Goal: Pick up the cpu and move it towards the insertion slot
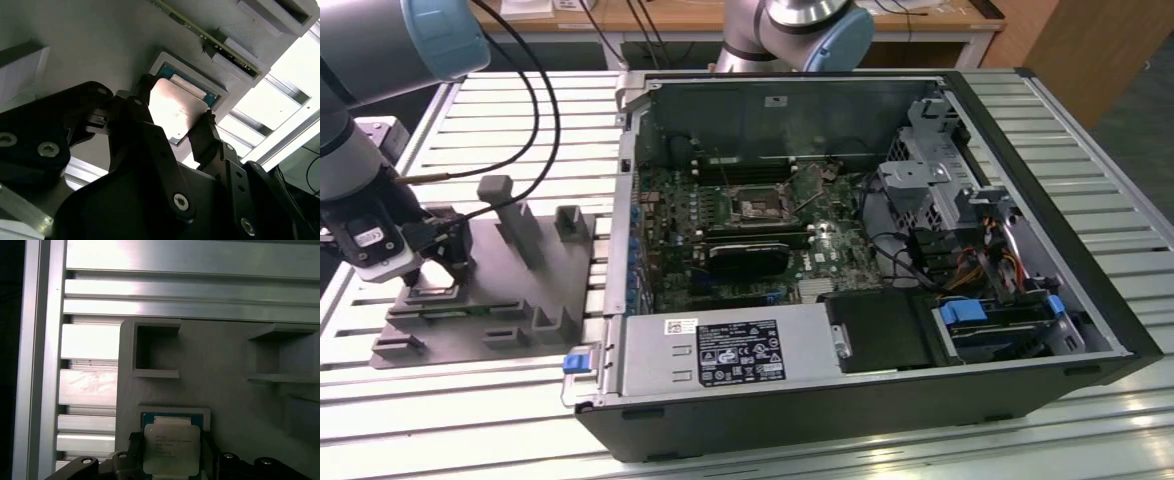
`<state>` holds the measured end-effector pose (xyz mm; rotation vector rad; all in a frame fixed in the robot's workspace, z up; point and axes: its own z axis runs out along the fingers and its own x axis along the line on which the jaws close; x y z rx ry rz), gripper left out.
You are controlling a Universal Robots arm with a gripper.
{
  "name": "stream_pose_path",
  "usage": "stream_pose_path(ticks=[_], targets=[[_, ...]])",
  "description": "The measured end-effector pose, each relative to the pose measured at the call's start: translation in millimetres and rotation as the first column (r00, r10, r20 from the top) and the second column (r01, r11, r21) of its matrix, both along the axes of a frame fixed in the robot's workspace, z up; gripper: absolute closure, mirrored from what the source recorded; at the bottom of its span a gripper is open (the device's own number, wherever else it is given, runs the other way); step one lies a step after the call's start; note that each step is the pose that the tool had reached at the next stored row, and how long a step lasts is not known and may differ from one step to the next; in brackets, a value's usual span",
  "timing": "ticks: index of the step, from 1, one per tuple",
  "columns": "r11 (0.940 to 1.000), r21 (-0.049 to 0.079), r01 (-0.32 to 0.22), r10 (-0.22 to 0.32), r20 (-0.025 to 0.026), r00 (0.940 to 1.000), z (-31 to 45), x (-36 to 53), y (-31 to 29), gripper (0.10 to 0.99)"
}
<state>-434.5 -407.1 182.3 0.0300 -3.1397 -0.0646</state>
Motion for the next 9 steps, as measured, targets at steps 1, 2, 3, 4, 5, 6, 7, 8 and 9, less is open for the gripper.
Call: stream_pose_path(ticks=[1,2,3,4,5,6,7,8,9], targets=[[1.0000,0.001,0.000,0.000,0.0001,1.0000,0.1,0.0,0.0,0.537],[1.0000,0.001,0.000,0.000,0.0001,1.0000,0.7,0.0,0.0,0.537],[1.0000,0.001,0.000,0.000,0.0002,1.0000,2.1,0.0,0.0,0.541],[1.0000,0.001,0.000,0.000,0.0001,1.0000,4.1,0.0,0.0,0.541],[1.0000,0.001,0.000,0.000,-0.0001,1.0000,6.3,0.0,0.0,0.541],[1.0000,0.001,0.000,0.000,0.0001,1.0000,8.1,0.0,0.0,0.541],[1.0000,0.001,0.000,0.000,0.0003,1.0000,10.8,0.0,0.0,0.541],[1.0000,0.001,0.000,0.000,0.0001,1.0000,12.4,0.0,0.0,0.541],[1.0000,0.002,0.000,0.000,0.0004,1.0000,12.5,0.1,0.0,0.541]])
